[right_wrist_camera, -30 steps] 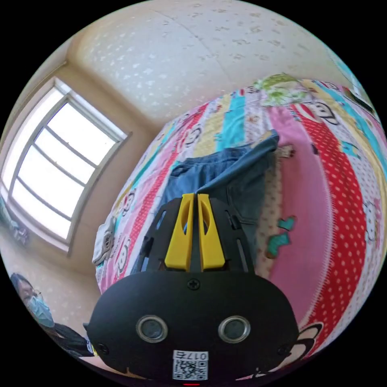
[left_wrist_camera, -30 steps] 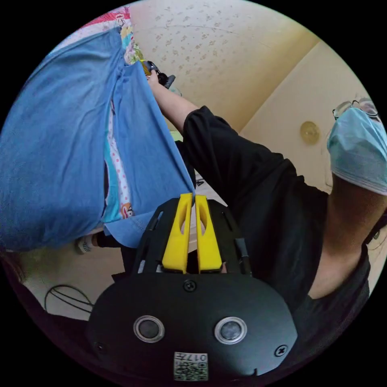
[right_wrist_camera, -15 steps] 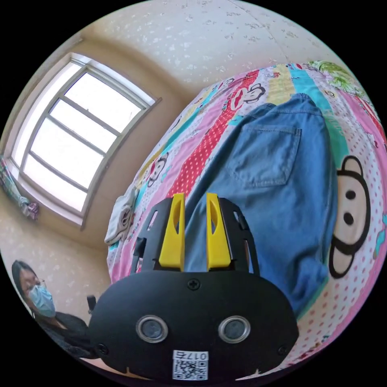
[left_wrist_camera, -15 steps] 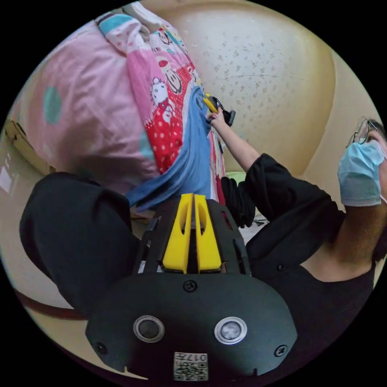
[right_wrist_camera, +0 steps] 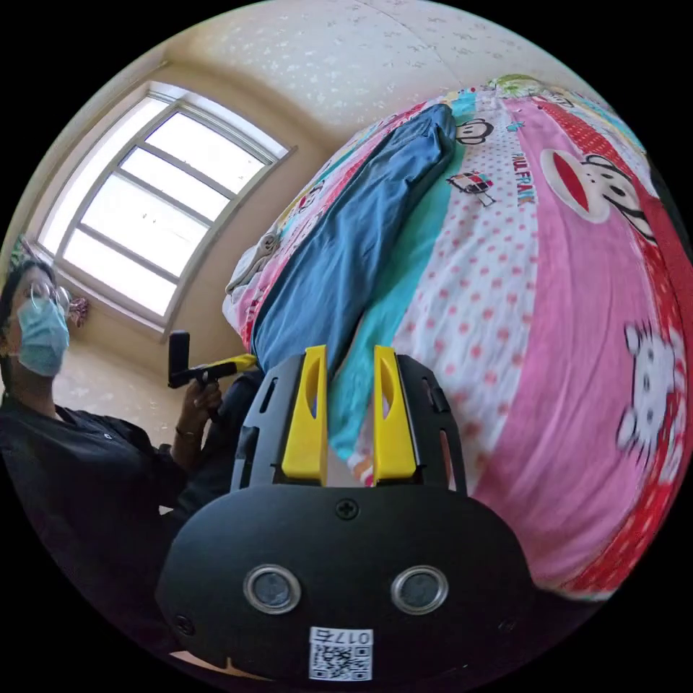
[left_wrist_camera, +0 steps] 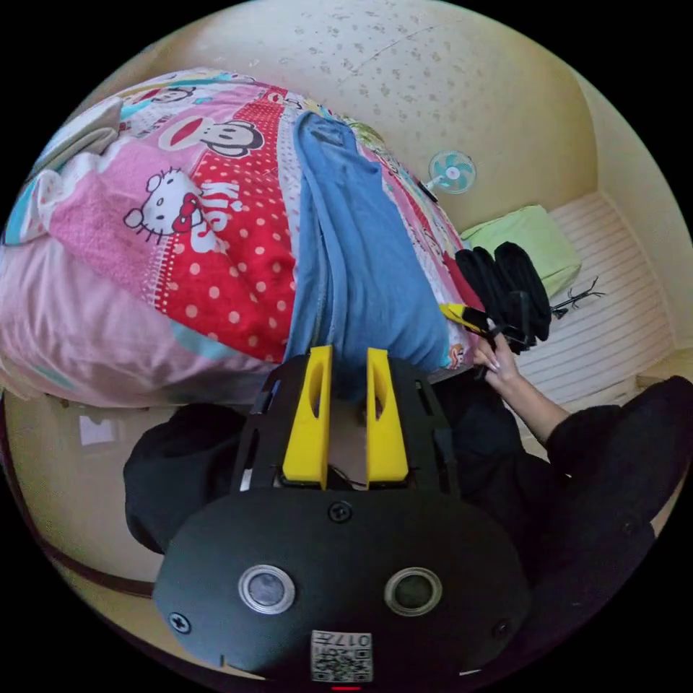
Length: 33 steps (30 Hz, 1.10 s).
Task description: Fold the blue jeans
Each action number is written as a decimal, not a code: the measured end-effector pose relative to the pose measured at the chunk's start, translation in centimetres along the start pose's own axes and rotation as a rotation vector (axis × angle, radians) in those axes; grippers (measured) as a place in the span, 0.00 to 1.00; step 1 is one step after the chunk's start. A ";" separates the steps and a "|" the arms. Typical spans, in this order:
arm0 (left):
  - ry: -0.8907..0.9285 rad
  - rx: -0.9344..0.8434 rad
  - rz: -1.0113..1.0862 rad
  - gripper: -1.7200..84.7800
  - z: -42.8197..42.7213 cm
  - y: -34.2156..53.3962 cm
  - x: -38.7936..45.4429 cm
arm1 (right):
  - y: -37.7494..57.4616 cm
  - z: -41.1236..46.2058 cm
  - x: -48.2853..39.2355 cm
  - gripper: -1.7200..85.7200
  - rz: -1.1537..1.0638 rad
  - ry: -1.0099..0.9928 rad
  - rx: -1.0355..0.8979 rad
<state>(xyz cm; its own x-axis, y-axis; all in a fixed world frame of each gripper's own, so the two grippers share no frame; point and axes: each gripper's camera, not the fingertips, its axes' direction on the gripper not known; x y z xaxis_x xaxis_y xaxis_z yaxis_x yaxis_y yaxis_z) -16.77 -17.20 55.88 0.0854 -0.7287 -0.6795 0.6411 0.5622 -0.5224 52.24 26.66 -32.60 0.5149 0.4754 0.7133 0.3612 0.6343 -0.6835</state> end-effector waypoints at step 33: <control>0.027 0.178 0.068 0.14 -3.3 -1.5 1.1 | -7.5 0.8 -7.2 0.16 0.036 0.073 0.174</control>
<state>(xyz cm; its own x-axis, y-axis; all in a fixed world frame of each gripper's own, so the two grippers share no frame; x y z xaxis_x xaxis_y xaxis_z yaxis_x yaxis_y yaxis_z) -20.16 -17.53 54.16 0.1144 -0.6791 -0.7250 0.7594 0.5304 -0.3769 45.22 18.95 -32.46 0.5827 0.4580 0.6713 0.2049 0.7166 -0.6668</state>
